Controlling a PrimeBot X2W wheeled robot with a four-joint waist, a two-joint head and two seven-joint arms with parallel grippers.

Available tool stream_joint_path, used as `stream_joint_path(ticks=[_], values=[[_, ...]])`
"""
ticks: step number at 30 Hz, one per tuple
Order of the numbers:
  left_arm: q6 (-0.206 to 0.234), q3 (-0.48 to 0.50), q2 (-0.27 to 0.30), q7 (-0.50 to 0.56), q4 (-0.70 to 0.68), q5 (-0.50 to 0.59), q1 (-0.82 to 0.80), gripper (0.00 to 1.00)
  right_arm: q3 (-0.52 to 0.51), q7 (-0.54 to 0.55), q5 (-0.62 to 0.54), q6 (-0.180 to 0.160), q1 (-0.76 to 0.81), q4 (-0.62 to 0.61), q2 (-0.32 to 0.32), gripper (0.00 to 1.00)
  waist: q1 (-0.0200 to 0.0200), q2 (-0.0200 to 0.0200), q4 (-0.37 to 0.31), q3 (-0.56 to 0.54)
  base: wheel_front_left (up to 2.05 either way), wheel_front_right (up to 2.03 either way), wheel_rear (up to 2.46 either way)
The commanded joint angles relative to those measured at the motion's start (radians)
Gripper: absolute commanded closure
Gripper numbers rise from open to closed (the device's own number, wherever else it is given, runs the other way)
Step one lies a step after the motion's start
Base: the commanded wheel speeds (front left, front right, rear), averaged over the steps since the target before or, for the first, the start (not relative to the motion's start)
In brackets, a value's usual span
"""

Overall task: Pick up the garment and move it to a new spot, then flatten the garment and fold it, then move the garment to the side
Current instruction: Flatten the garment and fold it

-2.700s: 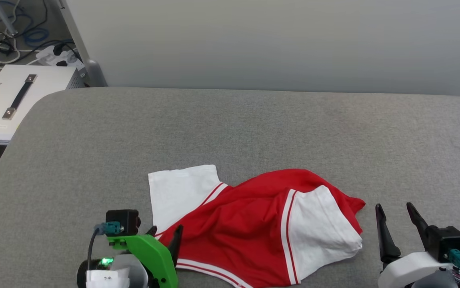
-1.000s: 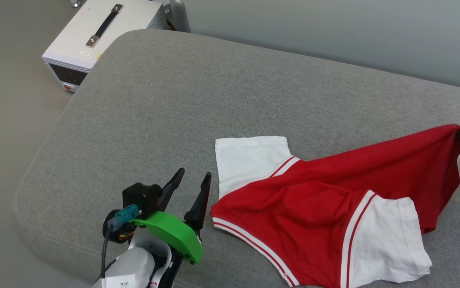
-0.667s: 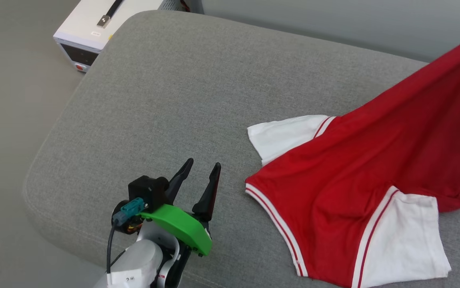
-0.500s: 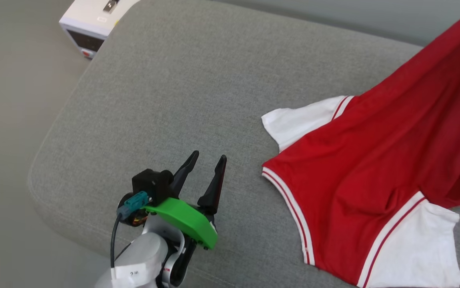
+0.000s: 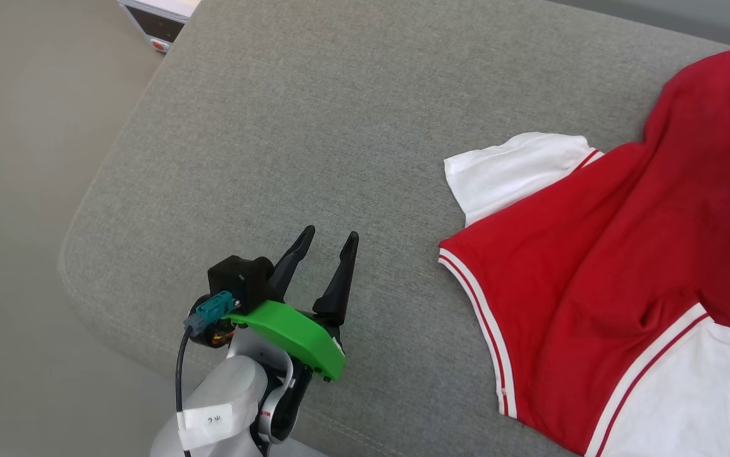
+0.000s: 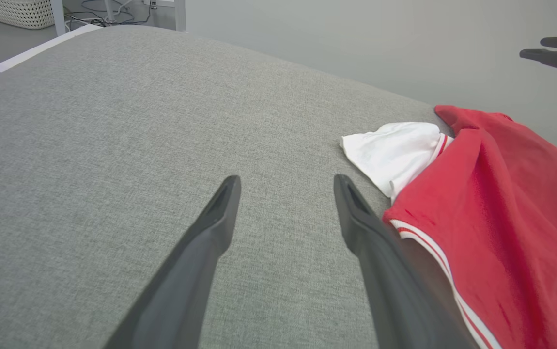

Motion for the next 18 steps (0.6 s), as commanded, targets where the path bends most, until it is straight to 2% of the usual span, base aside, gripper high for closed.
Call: stream_joint_path(ticks=[1,8,13,18], values=[[-0.004,0.007,-0.001,-0.005,0.005,0.005,-0.021,0.0,-0.004,-0.022,0.023,-0.002,0.006,0.018,0.012,0.0,-0.0001,0.0,-0.03,-0.029,0.0,0.0,0.0],[-0.004,0.026,0.021,-0.005,0.01,0.002,-0.006,0.0,-0.038,-0.144,0.109,-0.002,0.053,0.055,0.058,0.0,-0.0001,0.0,-0.1,-0.114,0.0,0.0,0.0],[0.002,0.041,0.044,-0.004,0.01,-0.009,0.02,0.0,-0.067,-0.259,0.156,-0.002,0.133,0.026,0.092,0.0,-0.0001,0.0,-0.163,-0.19,0.0,0.0,0.0],[0.011,0.055,0.063,-0.002,0.002,-0.022,0.054,0.0,-0.106,-0.328,0.215,-0.002,0.247,-0.043,0.109,0.0,-0.0001,0.0,-0.221,-0.256,0.0,0.0,0.0]])
